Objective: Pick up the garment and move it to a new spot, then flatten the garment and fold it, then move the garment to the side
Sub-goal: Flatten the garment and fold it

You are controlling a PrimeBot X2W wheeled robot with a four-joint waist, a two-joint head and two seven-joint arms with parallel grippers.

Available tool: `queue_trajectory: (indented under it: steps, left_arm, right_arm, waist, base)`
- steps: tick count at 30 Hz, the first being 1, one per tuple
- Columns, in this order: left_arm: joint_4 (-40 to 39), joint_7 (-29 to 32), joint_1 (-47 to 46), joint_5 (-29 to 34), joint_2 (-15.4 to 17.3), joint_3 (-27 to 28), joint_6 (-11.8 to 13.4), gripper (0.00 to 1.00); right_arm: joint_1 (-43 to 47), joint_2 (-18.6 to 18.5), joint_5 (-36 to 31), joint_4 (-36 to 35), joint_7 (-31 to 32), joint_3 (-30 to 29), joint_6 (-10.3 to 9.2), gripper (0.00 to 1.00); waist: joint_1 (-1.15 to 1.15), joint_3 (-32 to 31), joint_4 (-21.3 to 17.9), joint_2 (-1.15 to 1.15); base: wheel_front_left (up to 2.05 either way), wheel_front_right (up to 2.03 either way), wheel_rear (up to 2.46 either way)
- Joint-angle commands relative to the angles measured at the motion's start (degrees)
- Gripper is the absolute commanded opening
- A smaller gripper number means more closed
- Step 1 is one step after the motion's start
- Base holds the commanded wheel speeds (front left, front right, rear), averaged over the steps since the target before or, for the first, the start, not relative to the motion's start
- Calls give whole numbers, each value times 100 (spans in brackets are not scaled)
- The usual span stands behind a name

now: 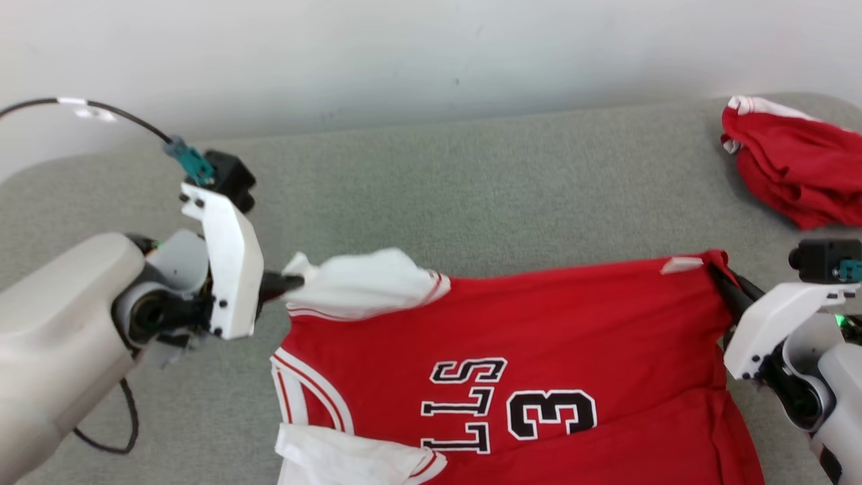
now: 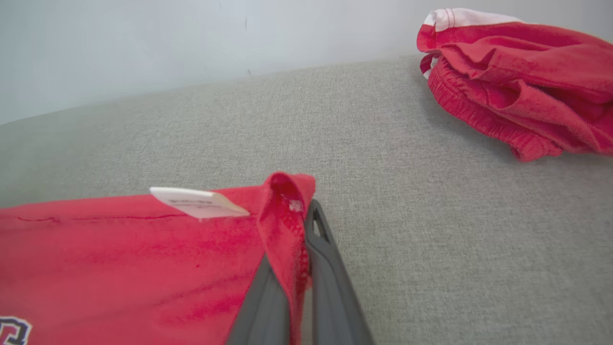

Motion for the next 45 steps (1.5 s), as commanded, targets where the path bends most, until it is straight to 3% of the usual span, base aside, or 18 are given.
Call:
queue_trajectory:
  steps: [1,15,28,31,36,38,39,40,41,42,44,45]
  left_arm:
    - [-184,158,146,-148,131,-36,9,0]
    - [-1285,1423,763,-875,578,-153,9,0]
    - [-1500,1789,1408,-1042,652,-182,9,0]
    - [-1504,1776,1552,-1053,648,-186,9,0]
    - [-1397,1695,1794,-978,560,-190,9,0]
    - [-1349,1656,1869,-961,511,-190,9,0]
    - [-1319,1632,1901,-950,483,-188,9,3]
    - [-1294,1603,1932,-950,462,-189,9,14]
    - [-1276,1589,1956,-952,442,-190,9,21]
    - [-1263,1579,1971,-951,427,-190,9,35]
    - [-1236,1518,1994,-948,401,-177,9,100]
    - [-1223,1492,2007,-945,388,-178,9,100]
  right_arm:
    - [137,-122,68,4,26,67,-18,0]
    - [454,-551,357,6,170,741,-18,0]
    - [589,-1114,713,-602,599,1661,-18,2]
    - [569,-1267,810,-697,717,1852,-18,14]
    - [535,-1350,991,-790,911,2157,-18,47]
    - [501,-1379,1042,-812,942,2255,-18,83]
    - [486,-1393,1063,-813,954,2302,-18,95]
    - [478,-1403,1089,-806,979,2350,-18,100]
    - [464,-1416,1107,-799,992,2397,-18,100]
    - [449,-1431,1134,-800,999,2439,-18,100]
    - [431,-1447,1178,-809,1033,2527,-18,100]
    - [431,-1456,1212,-823,1064,2572,-18,100]
  waist:
    - [0,-218,96,0]
    - [0,-649,246,0]
    - [0,-764,172,0]
    - [0,-726,150,0]
    - [0,-683,113,0]
    - [0,-672,100,0]
    - [0,-670,95,0]
    - [0,-669,90,0]
    - [0,-670,87,0]
    - [0,-671,86,0]
    - [0,-676,84,0]
    - [0,-678,83,0]
  base:
    - [0,0,0]
    - [0,0,0]
    - [0,0,0]
    - [0,0,0]
    - [0,0,0]
    - [0,0,0]
    - [0,0,0]
    - [0,0,0]
    - [0,0,0]
    - [0,0,0]
    - [0,0,0]
    - [0,0,0]
